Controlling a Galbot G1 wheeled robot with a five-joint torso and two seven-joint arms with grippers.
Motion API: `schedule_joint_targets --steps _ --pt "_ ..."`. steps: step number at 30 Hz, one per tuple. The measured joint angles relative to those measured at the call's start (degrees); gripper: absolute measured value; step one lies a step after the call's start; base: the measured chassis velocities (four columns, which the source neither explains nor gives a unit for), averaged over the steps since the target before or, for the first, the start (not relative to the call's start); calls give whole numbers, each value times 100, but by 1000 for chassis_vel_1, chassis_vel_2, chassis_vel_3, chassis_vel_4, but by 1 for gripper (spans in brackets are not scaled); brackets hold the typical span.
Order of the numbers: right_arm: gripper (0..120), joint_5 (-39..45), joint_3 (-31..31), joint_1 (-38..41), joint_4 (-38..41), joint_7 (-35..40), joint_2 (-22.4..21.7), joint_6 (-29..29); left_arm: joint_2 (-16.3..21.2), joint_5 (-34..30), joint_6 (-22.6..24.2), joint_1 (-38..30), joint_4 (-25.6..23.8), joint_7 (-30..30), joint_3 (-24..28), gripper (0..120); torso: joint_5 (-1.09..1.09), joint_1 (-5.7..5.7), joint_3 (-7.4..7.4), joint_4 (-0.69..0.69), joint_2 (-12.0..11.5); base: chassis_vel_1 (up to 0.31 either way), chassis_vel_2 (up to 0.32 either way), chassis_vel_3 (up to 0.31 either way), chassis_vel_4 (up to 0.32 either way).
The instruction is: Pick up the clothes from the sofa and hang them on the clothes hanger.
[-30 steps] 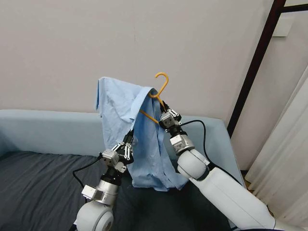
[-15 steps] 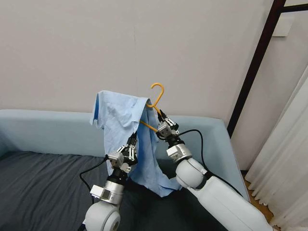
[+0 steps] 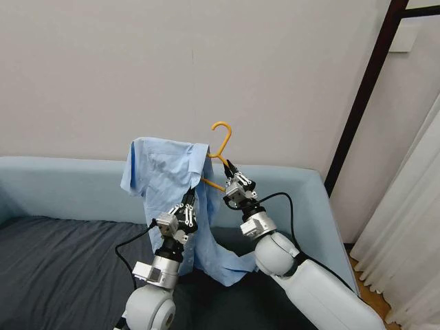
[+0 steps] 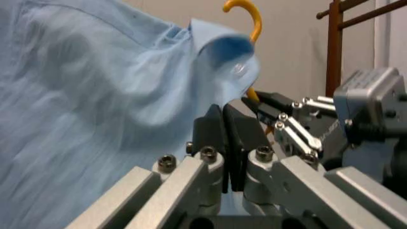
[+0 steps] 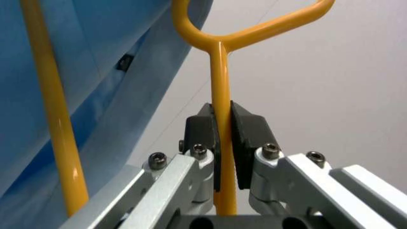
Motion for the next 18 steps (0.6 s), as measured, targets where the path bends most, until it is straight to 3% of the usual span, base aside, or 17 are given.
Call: schedule_joint_targets --steps 4,8,9,11,13,14,15,17,18 --pt "5 -29 51 5 2 -43 7 111 237 189 -181 257 -72 -111 -104 15 0 0 0 -1 0 0 0 0 0" --pt "5 -160 184 -35 -82 -100 82 297 1113 534 -558 1002 -124 -702 -490 35 -1 0 0 4 0 0 0 0 0" --pt "5 -160 184 -35 -82 -100 82 297 1113 534 -558 1002 -124 -702 -490 35 -1 0 0 4 0 0 0 0 0" --pt "5 -410 376 -205 -107 -138 100 431 1686 88 -624 1194 -301 -881 -784 45 -3 0 0 6 0 0 0 0 0" --pt "5 -720 626 -452 -107 -156 65 570 2434 -1062 -551 1140 -695 -607 -1093 53 0 0 0 0 0 0 0 0 0" --pt "5 -720 626 -452 -107 -156 65 570 2434 -1062 -551 1140 -695 -607 -1093 53 0 0 0 0 0 0 0 0 0" --pt "5 -832 707 -526 -122 -160 58 624 2687 -1449 -497 1084 -829 -473 -1195 57 0 0 0 -3 0 0 0 0 0" --pt "5 -1085 823 -661 -229 -168 74 763 3501 -2464 -275 881 -1108 -99 -1493 67 1 0 0 -4 0 0 0 0 0" --pt "5 -1085 823 -661 -229 -168 74 763 3501 -2464 -275 881 -1108 -99 -1493 67 1 0 0 -4 0 0 0 0 0"
